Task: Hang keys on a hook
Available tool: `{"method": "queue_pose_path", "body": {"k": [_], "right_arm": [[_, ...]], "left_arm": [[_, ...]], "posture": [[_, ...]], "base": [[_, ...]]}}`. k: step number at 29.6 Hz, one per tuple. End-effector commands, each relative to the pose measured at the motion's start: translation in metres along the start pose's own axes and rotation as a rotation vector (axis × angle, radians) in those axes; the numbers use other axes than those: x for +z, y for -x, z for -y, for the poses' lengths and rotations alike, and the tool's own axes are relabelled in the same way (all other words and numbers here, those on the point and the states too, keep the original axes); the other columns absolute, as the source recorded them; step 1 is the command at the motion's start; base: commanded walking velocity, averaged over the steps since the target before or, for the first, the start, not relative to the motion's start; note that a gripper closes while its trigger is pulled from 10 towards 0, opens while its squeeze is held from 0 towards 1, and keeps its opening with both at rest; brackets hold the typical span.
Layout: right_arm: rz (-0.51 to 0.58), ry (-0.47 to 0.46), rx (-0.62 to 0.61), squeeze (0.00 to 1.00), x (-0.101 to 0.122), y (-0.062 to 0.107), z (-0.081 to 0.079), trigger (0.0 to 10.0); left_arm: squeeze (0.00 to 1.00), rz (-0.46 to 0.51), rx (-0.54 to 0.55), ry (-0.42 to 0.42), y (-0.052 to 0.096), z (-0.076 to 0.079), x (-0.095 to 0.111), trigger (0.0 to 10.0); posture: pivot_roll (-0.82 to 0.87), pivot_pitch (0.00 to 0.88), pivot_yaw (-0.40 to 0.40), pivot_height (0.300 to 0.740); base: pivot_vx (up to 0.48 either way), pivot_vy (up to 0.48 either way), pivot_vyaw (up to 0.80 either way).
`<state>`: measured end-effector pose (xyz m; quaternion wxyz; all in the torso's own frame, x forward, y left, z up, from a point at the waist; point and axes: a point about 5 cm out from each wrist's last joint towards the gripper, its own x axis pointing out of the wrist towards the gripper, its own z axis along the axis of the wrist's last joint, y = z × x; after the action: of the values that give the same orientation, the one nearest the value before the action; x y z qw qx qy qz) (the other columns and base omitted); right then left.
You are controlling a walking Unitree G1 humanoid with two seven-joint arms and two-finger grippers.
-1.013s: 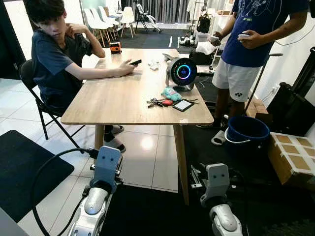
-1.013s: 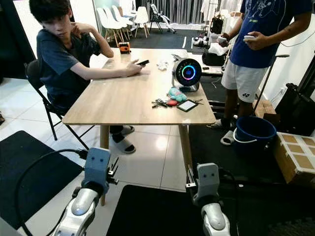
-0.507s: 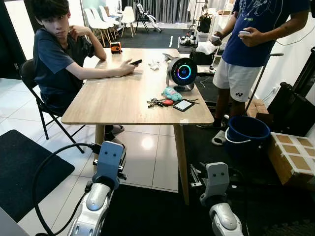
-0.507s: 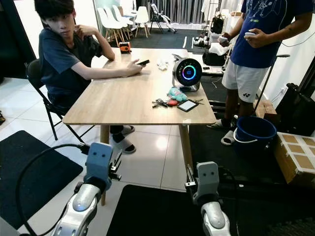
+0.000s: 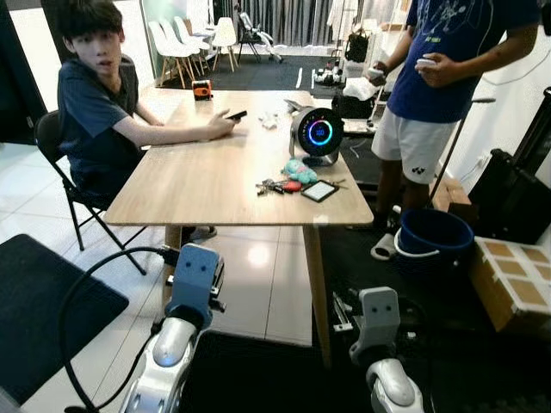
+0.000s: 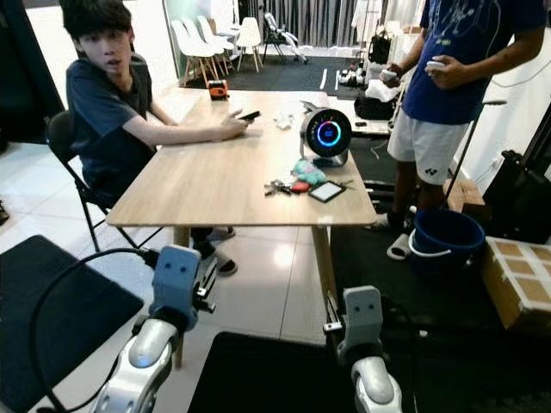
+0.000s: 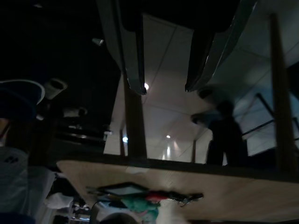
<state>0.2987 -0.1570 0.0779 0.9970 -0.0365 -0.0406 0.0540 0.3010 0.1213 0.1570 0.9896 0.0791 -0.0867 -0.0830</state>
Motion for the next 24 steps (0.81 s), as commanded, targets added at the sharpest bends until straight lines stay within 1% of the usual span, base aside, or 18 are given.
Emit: {"method": "queue_pose_path", "body": {"k": [1, 16, 21, 24], "right_arm": [[-0.001, -0.012, 0.023, 0.0, 0.0008, -0.0008, -0.0078, 10.0], [-0.011, -0.009, 0.028, 0.0, -0.0005, 0.0001, -0.0083, 10.0], [-0.012, -0.008, 0.03, 0.0, -0.0003, 0.0, -0.0087, 10.0], [-0.015, -0.007, 0.031, 0.0, -0.0009, 0.0004, -0.0087, 10.0]], "left_arm": [[0.0, -0.02, 0.013, 0.014, 0.0031, -0.0036, -0.0036, 10.0], [0.0, -0.023, 0.013, 0.019, 0.0032, -0.0027, -0.0027, 10.0], [0.0, -0.024, 0.015, 0.022, 0.003, -0.0029, -0.0025, 10.0], [0.0, -0.028, 0.016, 0.026, 0.0033, -0.0028, -0.0025, 10.0]], "posture": [[0.07, 0.084, 0.012, 0.74], [0.07, 0.085, 0.012, 0.74], [0.07, 0.086, 0.012, 0.74], [0.07, 0.086, 0.012, 0.74]], "base": [[0.48, 0.0, 0.0], [0.471, 0.0, 0.0], [0.418, 0.0, 0.0], [0.266, 0.0, 0.0]]}}
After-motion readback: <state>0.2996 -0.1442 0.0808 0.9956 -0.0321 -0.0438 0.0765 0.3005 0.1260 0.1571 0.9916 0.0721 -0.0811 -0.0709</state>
